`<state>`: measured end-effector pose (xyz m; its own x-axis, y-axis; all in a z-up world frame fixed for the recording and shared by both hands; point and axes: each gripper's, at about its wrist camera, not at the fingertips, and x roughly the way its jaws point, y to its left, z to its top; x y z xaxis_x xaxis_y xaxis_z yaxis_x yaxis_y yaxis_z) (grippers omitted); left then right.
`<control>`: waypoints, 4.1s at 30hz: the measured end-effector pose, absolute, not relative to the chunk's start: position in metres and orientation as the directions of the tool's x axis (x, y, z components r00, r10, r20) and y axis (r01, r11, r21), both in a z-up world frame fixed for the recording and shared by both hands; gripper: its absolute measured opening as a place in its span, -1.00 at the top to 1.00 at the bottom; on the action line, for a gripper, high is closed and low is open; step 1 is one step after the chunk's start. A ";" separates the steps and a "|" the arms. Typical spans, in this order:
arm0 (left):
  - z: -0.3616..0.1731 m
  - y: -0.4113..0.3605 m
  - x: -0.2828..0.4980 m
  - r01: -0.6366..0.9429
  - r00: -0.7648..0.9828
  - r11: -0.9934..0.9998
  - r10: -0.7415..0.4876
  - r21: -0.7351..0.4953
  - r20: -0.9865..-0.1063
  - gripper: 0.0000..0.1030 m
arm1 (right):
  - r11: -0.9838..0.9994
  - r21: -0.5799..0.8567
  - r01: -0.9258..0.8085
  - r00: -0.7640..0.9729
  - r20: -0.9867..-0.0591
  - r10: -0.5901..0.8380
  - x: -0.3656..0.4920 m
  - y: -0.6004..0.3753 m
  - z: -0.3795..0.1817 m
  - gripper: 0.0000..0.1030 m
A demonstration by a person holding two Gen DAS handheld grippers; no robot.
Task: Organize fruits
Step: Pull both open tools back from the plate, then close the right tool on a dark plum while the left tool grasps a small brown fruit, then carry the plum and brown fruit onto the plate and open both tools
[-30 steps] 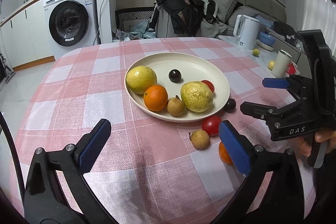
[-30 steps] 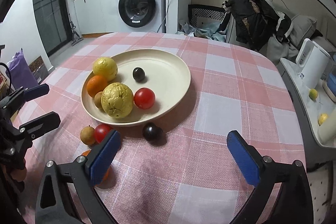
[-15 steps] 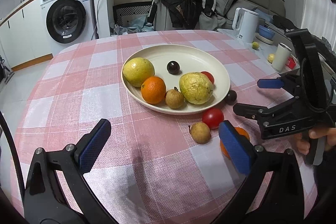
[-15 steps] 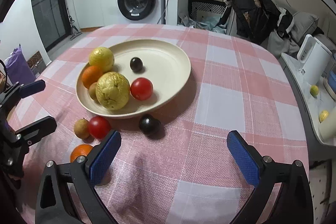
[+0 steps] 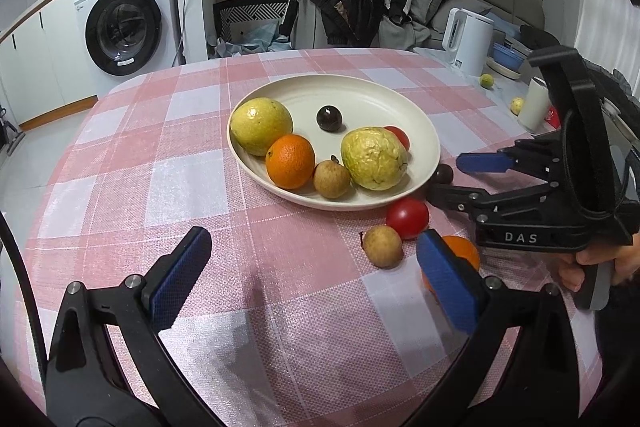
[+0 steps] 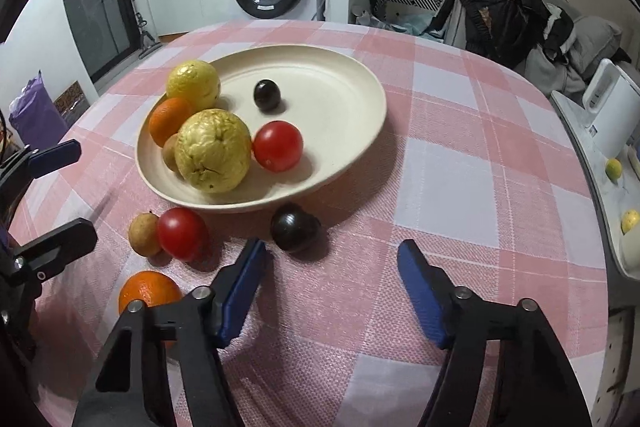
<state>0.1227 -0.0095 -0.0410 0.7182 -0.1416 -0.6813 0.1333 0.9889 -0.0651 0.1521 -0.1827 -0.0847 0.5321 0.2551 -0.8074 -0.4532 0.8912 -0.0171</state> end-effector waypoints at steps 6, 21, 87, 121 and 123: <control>-0.046 -0.009 0.125 0.126 0.708 0.989 -0.141 -0.072 -0.692 -0.98 | 0.879 -0.019 -0.476 0.533 -0.801 0.272 0.154 -0.175 -0.086 -0.15; -0.048 -0.011 0.128 0.140 0.688 0.988 -0.142 -0.061 -0.711 -0.98 | 0.851 -0.032 -0.524 0.531 -0.794 0.297 0.145 -0.168 -0.082 0.52; -0.012 -0.005 0.140 0.173 0.788 0.980 -0.195 -0.094 -0.583 0.50 | 0.873 0.134 -0.469 0.633 -0.638 0.438 0.139 -0.209 -0.035 0.52; -0.028 -0.024 0.196 0.140 0.808 0.989 -0.139 -0.043 -0.573 0.50 | 0.869 0.199 -0.453 0.666 -0.573 0.478 0.166 -0.188 -0.029 0.52; -0.030 -0.023 0.198 0.138 0.805 0.989 -0.139 -0.047 -0.577 0.50 | 0.870 0.205 -0.449 0.660 -0.580 0.478 0.167 -0.188 -0.034 0.52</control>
<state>0.1980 -0.0232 -0.0300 0.8049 -0.1393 -0.5769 0.1378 0.9894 -0.0467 0.1674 -0.1885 -0.0338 0.6603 0.4776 -0.5796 -0.4491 0.8696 0.2049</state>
